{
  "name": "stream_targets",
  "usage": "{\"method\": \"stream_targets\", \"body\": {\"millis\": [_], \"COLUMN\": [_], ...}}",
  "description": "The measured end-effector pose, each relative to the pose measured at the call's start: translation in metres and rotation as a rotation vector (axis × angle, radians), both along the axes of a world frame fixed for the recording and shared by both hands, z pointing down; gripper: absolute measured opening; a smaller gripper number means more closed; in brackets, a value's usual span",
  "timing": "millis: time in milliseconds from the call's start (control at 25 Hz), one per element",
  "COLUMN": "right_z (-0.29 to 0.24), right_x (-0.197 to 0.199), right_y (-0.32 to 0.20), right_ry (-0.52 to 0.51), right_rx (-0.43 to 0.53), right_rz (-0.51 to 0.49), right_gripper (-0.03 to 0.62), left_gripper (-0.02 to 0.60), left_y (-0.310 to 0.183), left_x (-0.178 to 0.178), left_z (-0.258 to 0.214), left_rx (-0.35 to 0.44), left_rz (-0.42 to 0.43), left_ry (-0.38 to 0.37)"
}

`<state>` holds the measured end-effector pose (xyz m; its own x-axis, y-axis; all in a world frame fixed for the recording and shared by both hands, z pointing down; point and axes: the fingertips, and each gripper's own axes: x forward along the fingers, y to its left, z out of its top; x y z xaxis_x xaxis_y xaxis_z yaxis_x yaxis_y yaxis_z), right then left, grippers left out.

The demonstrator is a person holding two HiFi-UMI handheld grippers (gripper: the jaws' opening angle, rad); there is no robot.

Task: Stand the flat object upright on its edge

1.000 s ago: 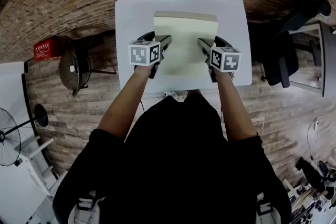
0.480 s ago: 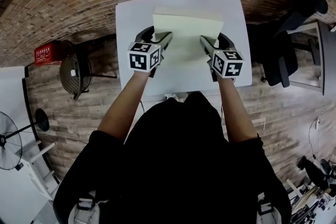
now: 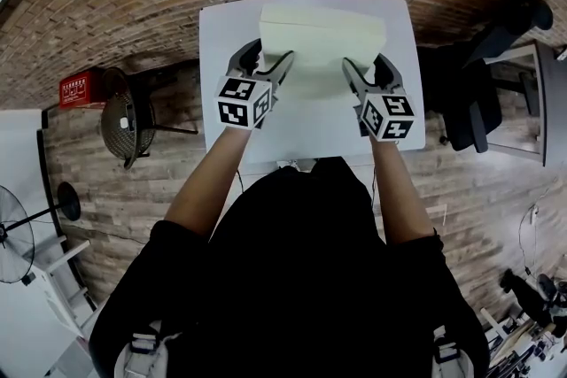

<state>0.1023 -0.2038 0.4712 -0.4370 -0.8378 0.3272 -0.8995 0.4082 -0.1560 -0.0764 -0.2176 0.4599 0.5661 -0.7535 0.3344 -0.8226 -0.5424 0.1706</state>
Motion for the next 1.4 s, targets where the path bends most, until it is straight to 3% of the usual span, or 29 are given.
{"method": "stream_targets", "body": {"millis": [400, 920, 1400], "right_z": [-0.016, -0.015, 0.022], "right_x": [-0.006, -0.006, -0.009], "right_y": [-0.002, -0.008, -0.021], "right_ry": [0.013, 0.071, 0.089], "right_rx": [0.138, 0.293, 0.262], "right_rz": [-0.018, -0.018, -0.034], "right_gripper": [0.301, 0.298, 0.298], "left_gripper": [0.304, 0.304, 0.304], "left_y": [0.001, -0.004, -0.014], "left_x": [-0.007, -0.004, -0.007], "left_z": [-0.013, -0.011, 0.024], "left_rx": [0.134, 0.296, 0.297], "left_rz": [-0.017, -0.010, -0.027], "left_ry": [0.041, 0.030, -0.012]}}
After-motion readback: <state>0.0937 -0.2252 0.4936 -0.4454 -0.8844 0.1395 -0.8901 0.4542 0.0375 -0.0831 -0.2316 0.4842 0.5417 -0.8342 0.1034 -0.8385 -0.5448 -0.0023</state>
